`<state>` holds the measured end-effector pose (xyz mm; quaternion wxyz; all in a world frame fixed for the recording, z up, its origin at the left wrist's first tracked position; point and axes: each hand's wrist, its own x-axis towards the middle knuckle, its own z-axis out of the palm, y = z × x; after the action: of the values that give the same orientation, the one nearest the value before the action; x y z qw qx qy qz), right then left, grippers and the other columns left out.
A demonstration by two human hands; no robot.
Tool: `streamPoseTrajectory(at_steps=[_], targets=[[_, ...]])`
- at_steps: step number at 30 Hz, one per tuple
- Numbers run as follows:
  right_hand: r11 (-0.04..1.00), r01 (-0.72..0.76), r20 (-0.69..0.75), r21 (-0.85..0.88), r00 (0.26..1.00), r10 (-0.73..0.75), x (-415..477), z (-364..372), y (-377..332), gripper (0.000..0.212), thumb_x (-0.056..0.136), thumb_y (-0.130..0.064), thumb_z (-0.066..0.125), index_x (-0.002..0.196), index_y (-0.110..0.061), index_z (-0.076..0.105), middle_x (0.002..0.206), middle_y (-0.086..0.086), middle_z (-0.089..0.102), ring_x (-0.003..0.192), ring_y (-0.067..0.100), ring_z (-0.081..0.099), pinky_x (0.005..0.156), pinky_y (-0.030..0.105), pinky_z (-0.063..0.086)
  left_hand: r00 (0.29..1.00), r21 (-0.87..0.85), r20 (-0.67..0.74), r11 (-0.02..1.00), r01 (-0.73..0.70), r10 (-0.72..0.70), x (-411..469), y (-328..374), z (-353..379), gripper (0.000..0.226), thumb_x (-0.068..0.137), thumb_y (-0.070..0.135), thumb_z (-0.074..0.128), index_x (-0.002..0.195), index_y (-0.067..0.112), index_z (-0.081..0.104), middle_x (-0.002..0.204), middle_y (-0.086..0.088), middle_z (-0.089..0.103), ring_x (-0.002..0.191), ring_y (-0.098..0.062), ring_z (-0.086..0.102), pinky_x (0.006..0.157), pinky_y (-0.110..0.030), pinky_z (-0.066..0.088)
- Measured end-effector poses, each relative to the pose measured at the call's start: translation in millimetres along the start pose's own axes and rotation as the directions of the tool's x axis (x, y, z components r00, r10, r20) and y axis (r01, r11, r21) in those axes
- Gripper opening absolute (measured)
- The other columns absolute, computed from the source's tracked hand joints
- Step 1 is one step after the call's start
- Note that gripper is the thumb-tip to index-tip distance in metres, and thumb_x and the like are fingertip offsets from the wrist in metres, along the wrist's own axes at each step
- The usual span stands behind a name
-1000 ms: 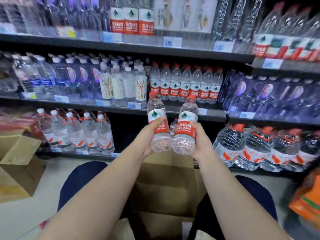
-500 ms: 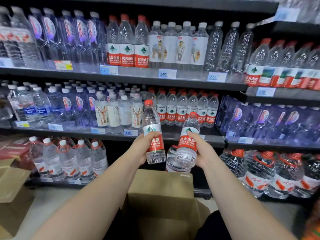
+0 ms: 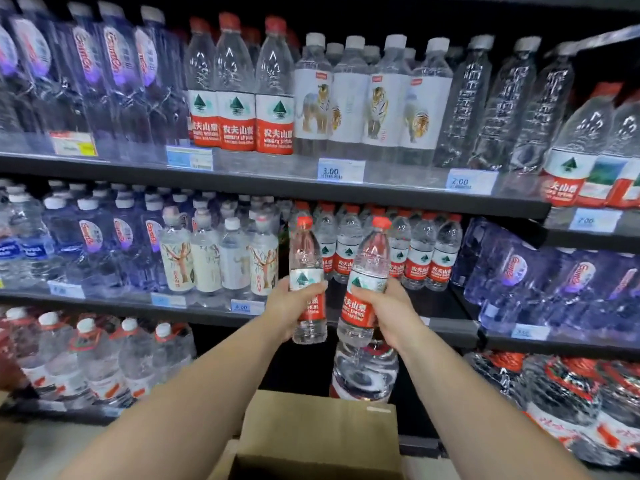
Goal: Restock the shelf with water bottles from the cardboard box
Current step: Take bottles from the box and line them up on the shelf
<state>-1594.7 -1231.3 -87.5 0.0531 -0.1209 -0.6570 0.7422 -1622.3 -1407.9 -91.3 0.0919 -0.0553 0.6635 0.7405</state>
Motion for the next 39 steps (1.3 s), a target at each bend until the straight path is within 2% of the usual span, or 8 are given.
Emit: streamPoseTrajectory(at_steps=[7, 12, 17, 21, 26, 31, 35, 39], targets=[[0.972, 0.106, 0.013, -0.212, 0.994, -0.106, 76.8, 14.4, -7.5, 0.066, 0.072, -0.003, 0.082, 0.126, -0.024, 0.052, 0.115, -0.005, 0.067, 0.104, 0.015, 0.064, 0.094, 0.040, 0.053, 0.981, 0.168, -0.027, 0.968, -0.187, 0.195, 71.0, 15.9, 13.5, 0.039, 0.073, 0.011, 0.083, 0.101, 0.023, 0.059, 0.091, 0.008, 0.070, 0.075, 0.001, 0.063, 0.054, -0.010, 0.047], [0.965, 0.096, 0.062, -0.244, 0.995, -0.083, 115.7, 21.9, 9.5, 0.062, 0.075, 0.001, 0.079, 0.120, -0.029, 0.049, 0.105, -0.014, 0.062, 0.104, 0.012, 0.060, 0.094, 0.036, 0.050, 0.961, 0.318, -0.024, 0.913, -0.255, 0.276, 112.5, 9.5, 11.8, 0.063, 0.069, 0.014, 0.087, 0.122, 0.018, 0.052, 0.112, 0.005, 0.067, 0.101, -0.011, 0.064, 0.083, -0.028, 0.052], [0.971, 0.099, 0.099, -0.219, 0.992, -0.079, 127.5, 20.7, 37.6, 0.064, 0.075, 0.002, 0.079, 0.125, -0.027, 0.050, 0.109, -0.012, 0.064, 0.101, 0.008, 0.061, 0.087, 0.028, 0.049, 0.966, 0.340, 0.010, 0.907, -0.248, 0.260, 126.6, -14.1, 0.1, 0.062, 0.077, 0.012, 0.081, 0.126, 0.022, 0.045, 0.103, 0.013, 0.060, 0.090, -0.001, 0.058, 0.066, -0.007, 0.042], [0.959, 0.114, 0.125, -0.259, 0.989, -0.084, 130.1, 20.1, 43.0, 0.069, 0.079, -0.002, 0.077, 0.136, -0.024, 0.045, 0.117, -0.011, 0.061, 0.111, 0.009, 0.057, 0.094, 0.028, 0.046, 0.961, 0.375, 0.018, 0.890, -0.261, 0.274, 129.8, -21.8, -3.8, 0.065, 0.079, 0.017, 0.079, 0.133, 0.021, 0.042, 0.114, 0.008, 0.061, 0.103, -0.010, 0.057, 0.083, -0.023, 0.044], [0.948, 0.118, 0.097, -0.295, 0.991, -0.093, 128.5, 24.5, 45.4, 0.074, 0.078, -0.006, 0.079, 0.140, -0.022, 0.042, 0.126, -0.005, 0.060, 0.115, 0.012, 0.057, 0.100, 0.032, 0.046, 0.944, 0.423, -0.013, 0.857, -0.294, 0.330, 130.7, -24.0, -4.2, 0.067, 0.083, 0.015, 0.075, 0.139, 0.018, 0.037, 0.125, 0.004, 0.058, 0.109, -0.010, 0.052, 0.091, -0.024, 0.039], [0.918, 0.119, -0.051, -0.378, 0.988, -0.148, 126.2, 26.6, 60.1, 0.072, 0.066, -0.015, 0.088, 0.124, -0.021, 0.046, 0.115, -0.001, 0.059, 0.105, 0.019, 0.061, 0.096, 0.043, 0.051, 0.920, 0.606, -0.015, 0.735, -0.303, 0.392, 128.5, -35.2, -4.9, 0.062, 0.087, 0.007, 0.064, 0.139, 0.018, 0.033, 0.125, -0.003, 0.060, 0.110, -0.018, 0.056, 0.089, -0.025, 0.036], [0.914, 0.144, -0.084, -0.380, 0.978, -0.189, 124.2, 27.9, 64.0, 0.065, 0.067, -0.013, 0.088, 0.113, -0.023, 0.043, 0.107, -0.002, 0.058, 0.094, 0.015, 0.060, 0.084, 0.034, 0.052, 0.915, 0.613, -0.048, 0.735, -0.291, 0.402, 122.6, -43.9, -2.6, 0.066, 0.084, -0.003, 0.056, 0.141, 0.018, 0.032, 0.128, -0.007, 0.057, 0.117, -0.024, 0.055, 0.094, -0.027, 0.039], [0.916, 0.157, -0.062, -0.370, 0.979, -0.193, 124.3, 28.4, 64.1, 0.064, 0.071, -0.012, 0.085, 0.123, -0.018, 0.048, 0.101, -0.009, 0.057, 0.092, 0.010, 0.059, 0.081, 0.027, 0.048, 0.887, 0.569, -0.093, 0.755, -0.325, 0.452, 108.1, -58.1, -4.3, 0.059, 0.082, -0.004, 0.056, 0.134, 0.017, 0.038, 0.124, -0.004, 0.053, 0.116, -0.018, 0.052, 0.100, -0.030, 0.042]])
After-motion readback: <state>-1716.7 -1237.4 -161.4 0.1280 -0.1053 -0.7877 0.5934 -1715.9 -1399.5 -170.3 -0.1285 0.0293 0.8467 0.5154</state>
